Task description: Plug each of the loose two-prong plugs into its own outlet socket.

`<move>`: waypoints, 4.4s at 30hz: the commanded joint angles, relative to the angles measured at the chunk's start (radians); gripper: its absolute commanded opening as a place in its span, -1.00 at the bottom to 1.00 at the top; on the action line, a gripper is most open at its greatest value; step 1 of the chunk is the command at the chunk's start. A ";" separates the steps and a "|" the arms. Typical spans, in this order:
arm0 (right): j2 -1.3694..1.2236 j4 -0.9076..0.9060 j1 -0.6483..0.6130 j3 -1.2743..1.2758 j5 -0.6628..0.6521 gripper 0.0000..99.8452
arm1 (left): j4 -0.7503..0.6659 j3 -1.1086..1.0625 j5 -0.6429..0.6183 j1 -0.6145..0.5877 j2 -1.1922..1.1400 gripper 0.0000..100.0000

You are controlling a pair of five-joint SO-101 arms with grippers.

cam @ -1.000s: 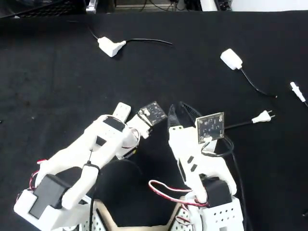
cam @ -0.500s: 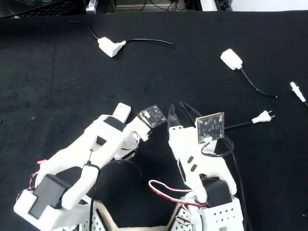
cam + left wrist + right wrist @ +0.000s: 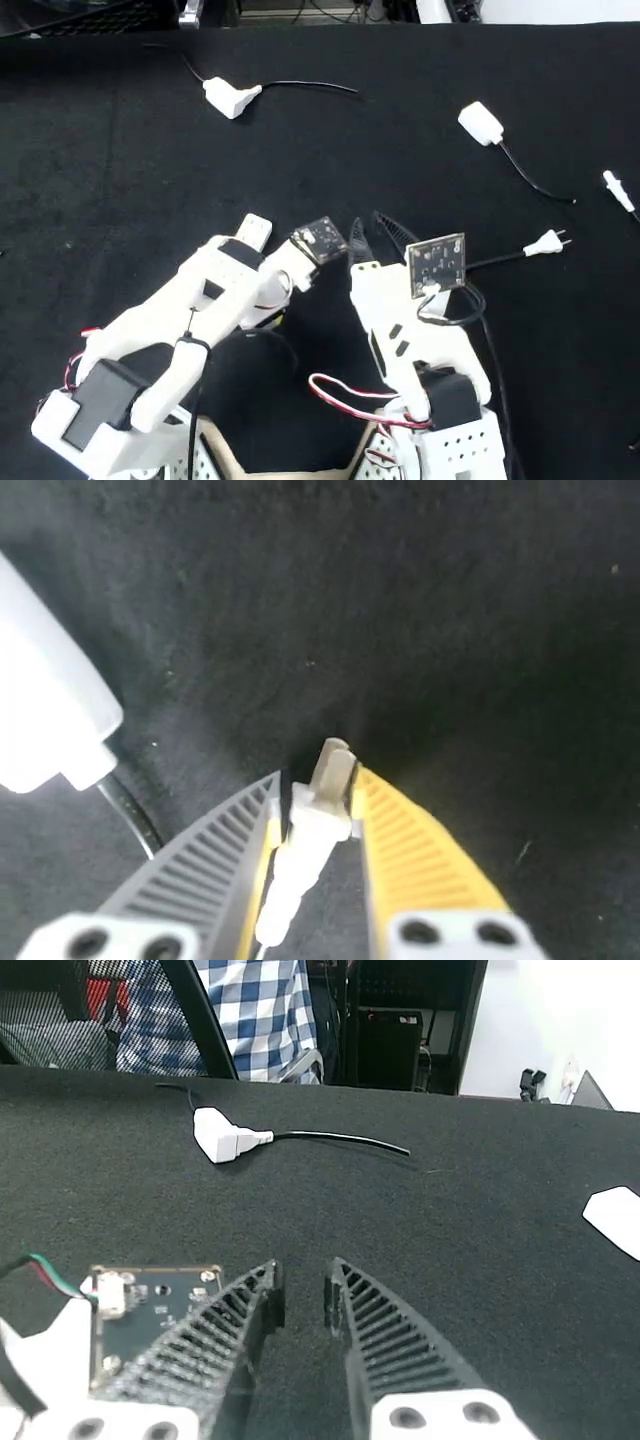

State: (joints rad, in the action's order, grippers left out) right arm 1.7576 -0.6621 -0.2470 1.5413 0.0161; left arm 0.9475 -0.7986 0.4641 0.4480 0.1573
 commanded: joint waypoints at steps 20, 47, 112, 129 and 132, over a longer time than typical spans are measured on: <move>0.007 0.035 0.014 0.001 0.008 -0.82 | 0.176 0.065 0.127 -0.079 0.012 -0.73; 0.007 0.037 0.018 0.007 0.008 -0.82 | 0.178 0.068 0.129 0.010 0.011 -0.94; 0.007 -0.245 -0.064 -0.355 -0.114 -0.98 | -0.637 -0.378 -0.259 0.214 0.847 -0.94; 0.120 -0.135 -0.114 -0.182 -0.114 -0.98 | -0.460 -0.389 -0.265 0.280 1.163 -0.94; 0.136 -0.101 -0.129 -0.133 -0.118 -0.98 | -0.436 -0.383 -0.267 0.280 1.191 -0.94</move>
State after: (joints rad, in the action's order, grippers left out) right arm 1.8159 -0.7818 -0.3575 1.3556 -0.0882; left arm 0.5132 -1.2114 0.2048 0.7073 1.2881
